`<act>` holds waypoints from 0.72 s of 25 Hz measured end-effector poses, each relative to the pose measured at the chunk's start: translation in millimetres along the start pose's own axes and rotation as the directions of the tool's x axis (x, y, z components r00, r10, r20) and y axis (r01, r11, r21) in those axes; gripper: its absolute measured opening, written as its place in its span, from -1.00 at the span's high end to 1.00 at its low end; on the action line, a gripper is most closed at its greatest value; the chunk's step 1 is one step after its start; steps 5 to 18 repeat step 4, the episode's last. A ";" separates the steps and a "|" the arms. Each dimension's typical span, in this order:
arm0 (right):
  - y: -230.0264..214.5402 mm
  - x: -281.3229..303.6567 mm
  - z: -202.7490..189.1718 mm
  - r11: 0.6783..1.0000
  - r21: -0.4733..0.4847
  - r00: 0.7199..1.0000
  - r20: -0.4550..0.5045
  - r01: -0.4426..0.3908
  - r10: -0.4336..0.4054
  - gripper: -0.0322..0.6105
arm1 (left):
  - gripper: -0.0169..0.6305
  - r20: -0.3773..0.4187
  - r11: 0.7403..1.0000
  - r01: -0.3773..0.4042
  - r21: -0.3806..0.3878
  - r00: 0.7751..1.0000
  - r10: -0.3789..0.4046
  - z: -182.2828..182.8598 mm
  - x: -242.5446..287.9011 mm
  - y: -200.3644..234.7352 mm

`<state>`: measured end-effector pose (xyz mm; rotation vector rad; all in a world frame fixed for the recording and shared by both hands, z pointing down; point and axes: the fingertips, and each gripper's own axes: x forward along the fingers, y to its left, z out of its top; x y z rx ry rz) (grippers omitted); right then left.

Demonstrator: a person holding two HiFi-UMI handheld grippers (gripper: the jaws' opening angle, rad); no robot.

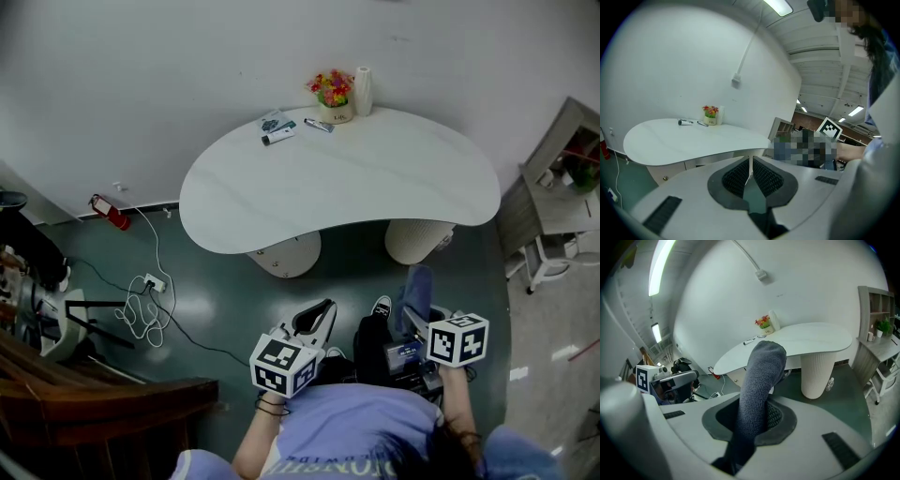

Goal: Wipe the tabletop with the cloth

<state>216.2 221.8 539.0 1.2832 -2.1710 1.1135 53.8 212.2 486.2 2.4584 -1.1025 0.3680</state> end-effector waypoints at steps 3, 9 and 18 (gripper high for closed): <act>3.6 5.7 -5.0 1.000 -0.007 1.000 -0.026 -0.014 0.014 0.71 | 0.89 -0.002 1.000 -0.003 -0.006 1.000 0.003 -1.4 -0.8 3.6; 4.9 7.3 -6.5 1.000 -0.006 0.999 -0.033 -0.019 0.019 0.71 | 0.89 -0.002 1.000 -0.004 -0.007 1.000 0.004 -1.8 -1.2 4.8; 4.9 7.3 -6.5 1.000 -0.006 0.999 -0.033 -0.019 0.019 0.71 | 0.89 -0.002 1.000 -0.004 -0.007 1.000 0.004 -1.8 -1.2 4.8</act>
